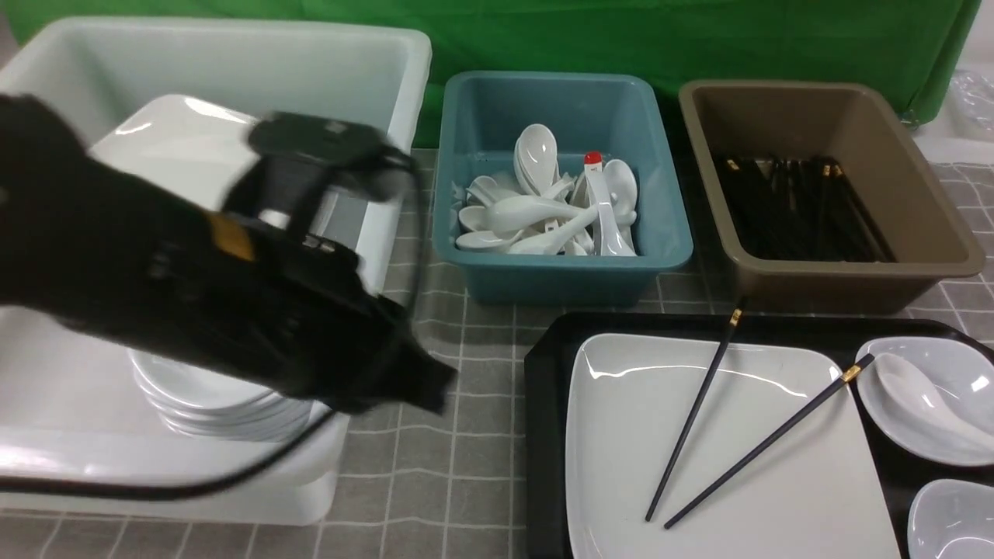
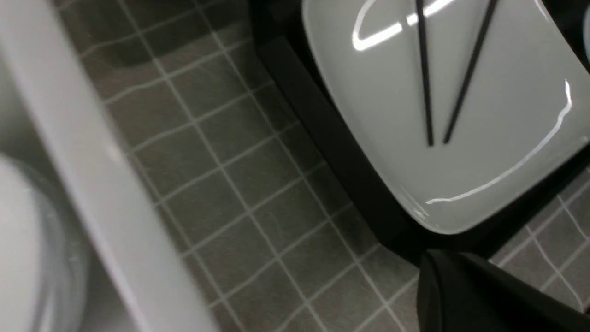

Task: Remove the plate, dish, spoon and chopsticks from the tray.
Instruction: Use the right arm to grab a soup spoon from the plate

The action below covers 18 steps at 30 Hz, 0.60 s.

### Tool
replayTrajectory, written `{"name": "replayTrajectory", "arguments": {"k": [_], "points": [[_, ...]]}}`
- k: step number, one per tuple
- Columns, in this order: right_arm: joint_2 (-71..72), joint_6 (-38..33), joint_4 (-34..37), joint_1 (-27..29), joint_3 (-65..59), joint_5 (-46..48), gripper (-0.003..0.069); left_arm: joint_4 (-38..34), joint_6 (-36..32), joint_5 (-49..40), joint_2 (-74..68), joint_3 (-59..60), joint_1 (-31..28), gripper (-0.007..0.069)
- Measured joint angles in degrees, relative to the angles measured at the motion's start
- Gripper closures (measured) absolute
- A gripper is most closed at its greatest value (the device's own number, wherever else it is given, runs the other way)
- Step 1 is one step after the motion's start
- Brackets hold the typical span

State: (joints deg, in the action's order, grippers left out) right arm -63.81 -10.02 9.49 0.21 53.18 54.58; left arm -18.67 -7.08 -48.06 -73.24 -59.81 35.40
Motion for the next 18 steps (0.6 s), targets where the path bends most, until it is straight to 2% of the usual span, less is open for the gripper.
{"name": "replayTrajectory", "arguments": {"k": [6, 11, 14, 18], "points": [[-14.5, -2.3, -4.6, 3.8, 7.3, 0.7, 0.0618, 0.2, 0.9, 0.4, -1.4, -0.7, 4.7, 0.0622], [-23.4, -5.0, -5.6, 4.6, 8.8, -5.4, 0.0456, 0.3, 0.9, 2.0, -1.5, -0.8, 4.8, 0.0622], [-28.8, -6.8, -6.5, 4.6, 8.9, -9.7, 0.0323, 0.4, 0.9, 3.3, -1.5, -0.8, 4.8, 0.0622], [-34.1, -5.9, -11.6, 4.7, 8.9, -12.1, 0.0241, 0.9, 0.9, 4.0, -1.5, -0.8, 4.8, 0.0622]]}}
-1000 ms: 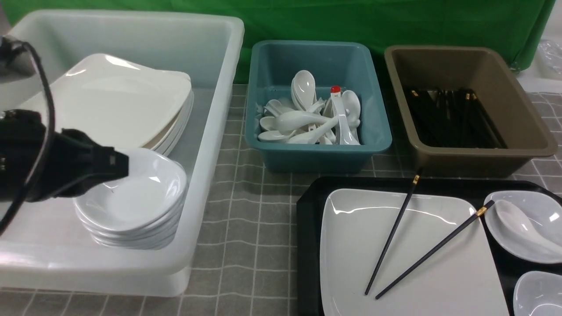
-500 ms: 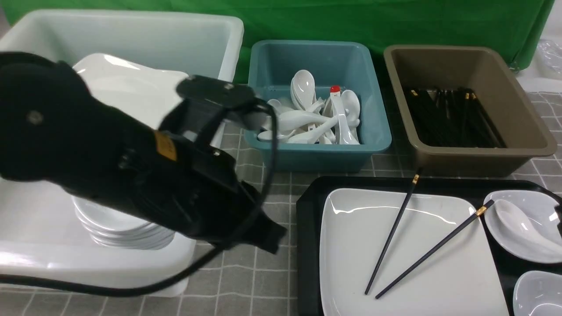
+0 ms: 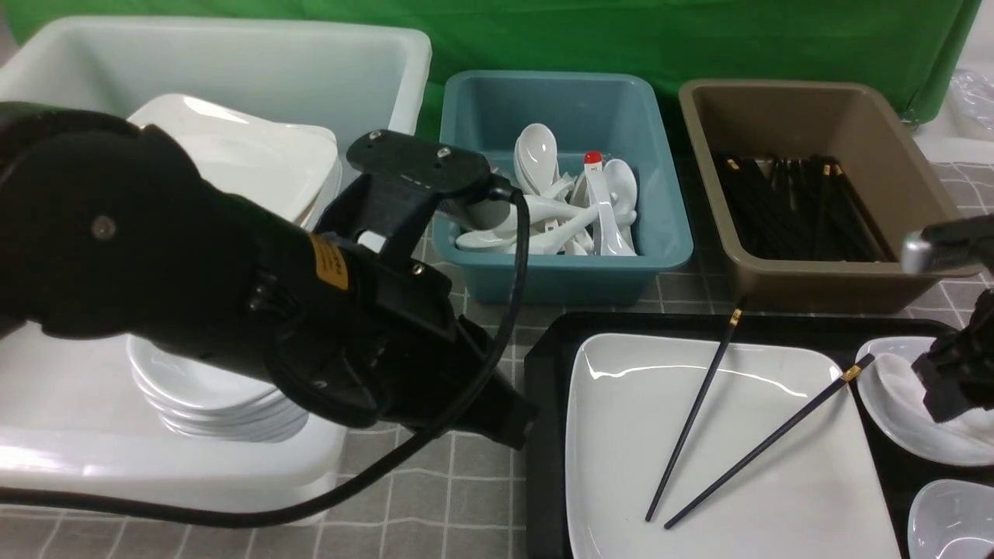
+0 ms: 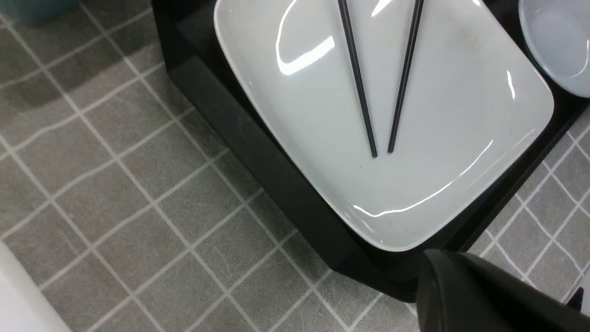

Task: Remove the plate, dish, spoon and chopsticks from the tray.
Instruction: Use the right arm to grab a soup spoon from the plate, then use the right arm to put the soup spoon into the small storage box in the middle

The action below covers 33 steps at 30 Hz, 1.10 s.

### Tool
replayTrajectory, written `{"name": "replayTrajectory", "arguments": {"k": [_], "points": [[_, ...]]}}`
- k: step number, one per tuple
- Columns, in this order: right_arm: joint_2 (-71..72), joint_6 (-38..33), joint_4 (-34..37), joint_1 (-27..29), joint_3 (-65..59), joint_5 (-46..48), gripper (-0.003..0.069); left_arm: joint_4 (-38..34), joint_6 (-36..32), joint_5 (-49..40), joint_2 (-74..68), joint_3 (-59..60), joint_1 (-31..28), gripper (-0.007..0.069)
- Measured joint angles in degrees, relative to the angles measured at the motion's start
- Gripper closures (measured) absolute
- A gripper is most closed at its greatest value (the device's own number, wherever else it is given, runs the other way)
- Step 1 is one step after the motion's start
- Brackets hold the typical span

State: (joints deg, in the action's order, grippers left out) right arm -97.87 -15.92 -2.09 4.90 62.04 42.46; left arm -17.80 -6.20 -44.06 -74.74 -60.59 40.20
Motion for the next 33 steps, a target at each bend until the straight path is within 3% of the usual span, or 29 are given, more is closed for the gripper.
{"name": "replayTrajectory", "arguments": {"k": [12, 15, 16, 22, 26, 29, 33], "points": [[-5.2, 4.3, -3.8, 0.0, 0.0, -0.3, 0.0252, 0.3, 0.0, 0.6, 0.0, 0.0, 0.0, 0.0622], [-5.6, 5.0, -3.8, 0.0, 0.0, -0.3, 0.0374, 0.4, 0.0, 0.6, 0.0, 0.0, 0.0, 0.0622], [-5.7, 5.4, -3.9, 0.0, 0.1, -0.1, 0.0475, 0.4, 0.0, 0.6, 0.0, 0.0, 0.0, 0.0622], [-3.0, 6.6, -3.8, -0.1, 1.5, 3.0, 0.0463, 0.4, 0.0, 0.6, 0.0, 0.0, 0.0, 0.0622], [2.4, 11.0, -3.6, -0.1, 2.8, 6.7, 0.0463, 0.7, 0.0, 0.9, 0.0, 0.0, 0.0, 0.0622], [7.4, 12.0, 0.3, -0.1, 2.9, 7.5, 0.0463, 1.7, 0.7, 1.4, 0.0, 0.0, 0.0, 0.0622], [13.9, 5.4, 15.4, -3.9, 4.9, 2.0, 0.0463, 7.3, 5.7, 2.0, 0.0, 0.0, -0.7, 0.0622]]}}
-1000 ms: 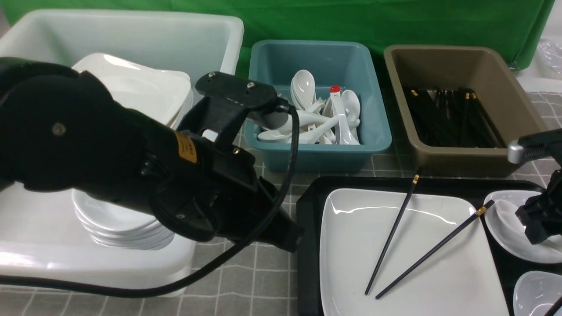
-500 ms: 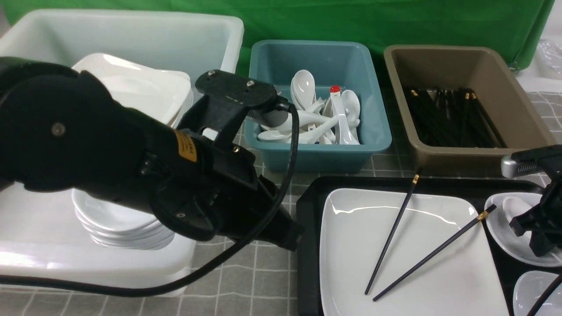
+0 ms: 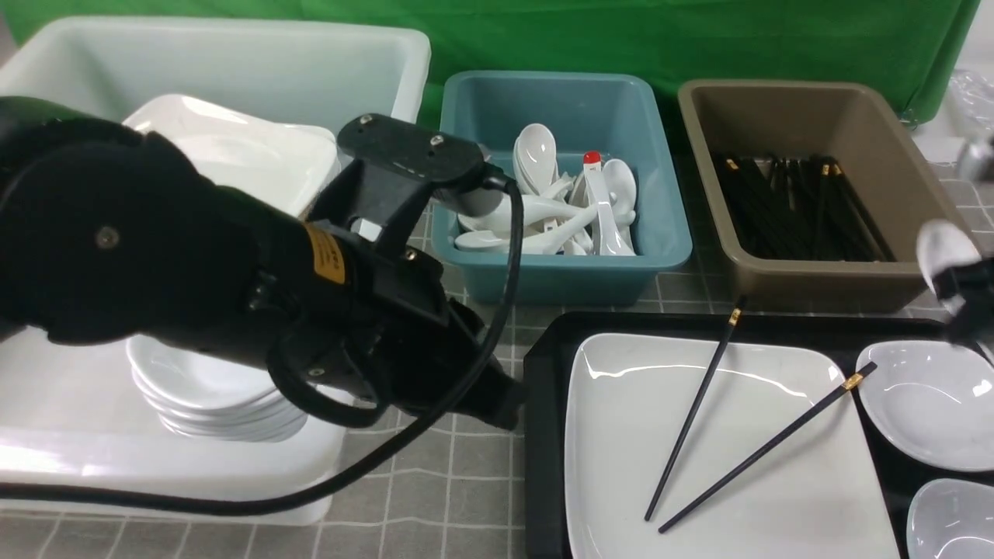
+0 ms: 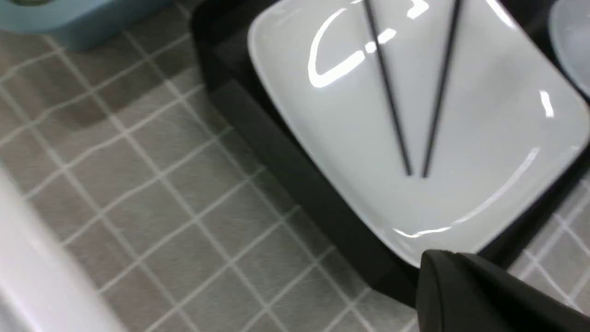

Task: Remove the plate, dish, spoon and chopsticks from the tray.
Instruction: Use the right arm to put the soup spoon into the small storage box in the middle

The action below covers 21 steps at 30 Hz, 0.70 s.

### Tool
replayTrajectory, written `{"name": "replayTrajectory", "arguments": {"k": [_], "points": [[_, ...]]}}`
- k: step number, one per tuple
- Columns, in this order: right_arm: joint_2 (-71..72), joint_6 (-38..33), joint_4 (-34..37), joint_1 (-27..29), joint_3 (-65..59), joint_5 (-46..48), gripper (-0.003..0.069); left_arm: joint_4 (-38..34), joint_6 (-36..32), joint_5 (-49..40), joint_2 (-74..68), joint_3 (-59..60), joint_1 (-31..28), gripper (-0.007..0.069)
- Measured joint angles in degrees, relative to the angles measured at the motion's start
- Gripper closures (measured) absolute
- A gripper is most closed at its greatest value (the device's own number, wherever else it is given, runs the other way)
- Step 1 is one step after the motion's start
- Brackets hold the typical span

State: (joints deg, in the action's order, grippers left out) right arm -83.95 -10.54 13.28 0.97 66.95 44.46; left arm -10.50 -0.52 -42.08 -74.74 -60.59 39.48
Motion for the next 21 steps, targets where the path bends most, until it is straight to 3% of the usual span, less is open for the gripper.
{"name": "replayTrajectory", "arguments": {"k": [3, 7, 12, 16, 17, 20, 21], "points": [[-1.0, -2.3, 5.7, -5.8, 4.6, -3.8, 0.0463, 1.0, 2.4, 0.3, 0.0, 0.0, -2.2, 0.0622], [-8.3, -2.1, 8.3, -14.2, 15.6, -9.0, 0.0463, 1.1, 3.4, 0.8, 0.0, 0.0, -7.0, 0.0622], [-22.6, 0.1, 8.7, -19.8, 31.0, -11.9, 0.0463, 1.2, 3.2, -0.5, 0.0, 0.0, -10.3, 0.0622], [-31.8, 2.1, 8.8, -20.9, 41.3, -12.3, 0.0461, 0.4, 1.7, -2.1, 0.0, 0.0, -10.3, 0.0622], [-34.4, 3.9, 8.8, -20.9, 44.6, -12.2, 0.0442, -0.4, 1.2, -2.5, 0.0, 0.0, -10.3, 0.0622], [-38.4, 8.1, 8.3, -20.9, 49.7, -8.2, 0.0294, -2.0, -0.5, -2.6, 0.0, 0.0, -10.3, 0.0622], [-38.4, 8.1, 8.3, -20.9, 49.7, -8.2, 0.0294, -2.1, -0.8, -2.6, 0.0, 0.0, -10.3, 0.0622]]}}
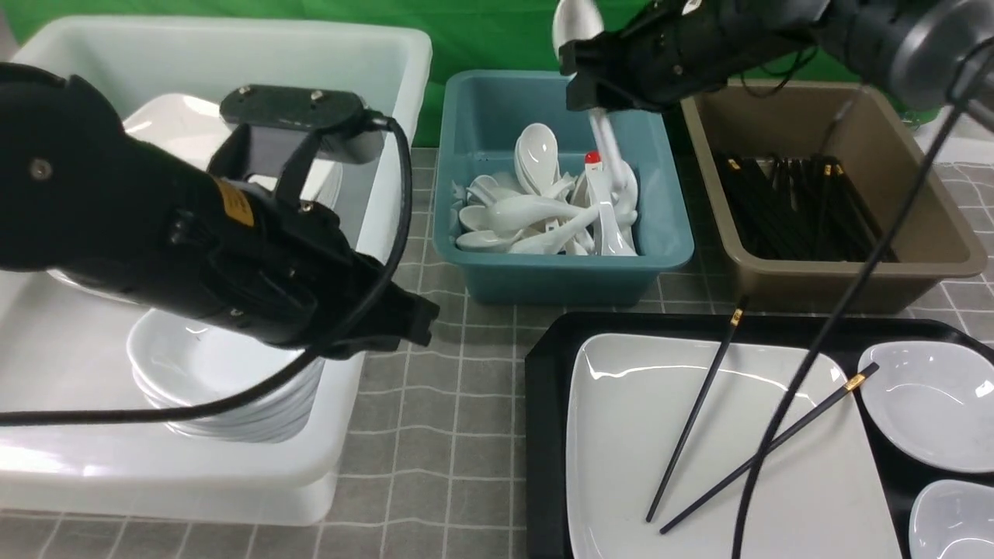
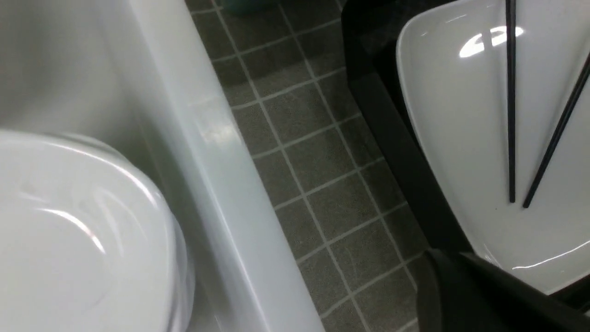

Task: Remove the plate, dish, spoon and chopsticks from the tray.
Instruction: Use the right arm to put the soup spoon into the small storage box in the middle, then use the right arm to grab a pair of chopsticks from the plate

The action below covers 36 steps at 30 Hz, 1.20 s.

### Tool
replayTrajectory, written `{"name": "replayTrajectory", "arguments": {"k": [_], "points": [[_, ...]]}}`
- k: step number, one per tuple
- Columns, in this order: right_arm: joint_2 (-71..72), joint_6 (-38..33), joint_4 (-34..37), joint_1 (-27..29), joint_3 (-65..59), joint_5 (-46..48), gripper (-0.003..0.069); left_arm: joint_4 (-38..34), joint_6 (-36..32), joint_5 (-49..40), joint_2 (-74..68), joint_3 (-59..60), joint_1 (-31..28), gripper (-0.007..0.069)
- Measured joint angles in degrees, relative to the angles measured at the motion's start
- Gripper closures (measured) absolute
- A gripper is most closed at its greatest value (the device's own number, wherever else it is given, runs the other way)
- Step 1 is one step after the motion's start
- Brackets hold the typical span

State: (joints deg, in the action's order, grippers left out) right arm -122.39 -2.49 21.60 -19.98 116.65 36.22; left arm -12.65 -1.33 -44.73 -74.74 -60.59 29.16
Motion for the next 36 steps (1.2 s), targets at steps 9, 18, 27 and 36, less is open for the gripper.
{"name": "replayTrajectory", "arguments": {"k": [9, 18, 27, 36], "points": [[6.3, 0.1, -15.0, 0.0, 11.8, 29.7, 0.0427, -7.9, -9.3, 5.6, -2.5, -2.7, 1.3, 0.0622], [28.5, 0.0, -19.8, 0.3, -0.1, 30.6, 0.0629, -5.4, -6.0, -3.4, -17.6, -19.8, 12.5, 0.0622], [60.0, 5.8, -27.3, 2.6, -38.1, 30.6, 0.0628, 0.9, -5.4, -6.3, -34.7, -32.1, 21.4, 0.0507], [74.5, 15.5, -27.1, 2.8, -57.1, 30.5, 0.0620, 4.0, -1.5, -9.1, -39.2, -38.0, 22.5, 0.0353]]}}
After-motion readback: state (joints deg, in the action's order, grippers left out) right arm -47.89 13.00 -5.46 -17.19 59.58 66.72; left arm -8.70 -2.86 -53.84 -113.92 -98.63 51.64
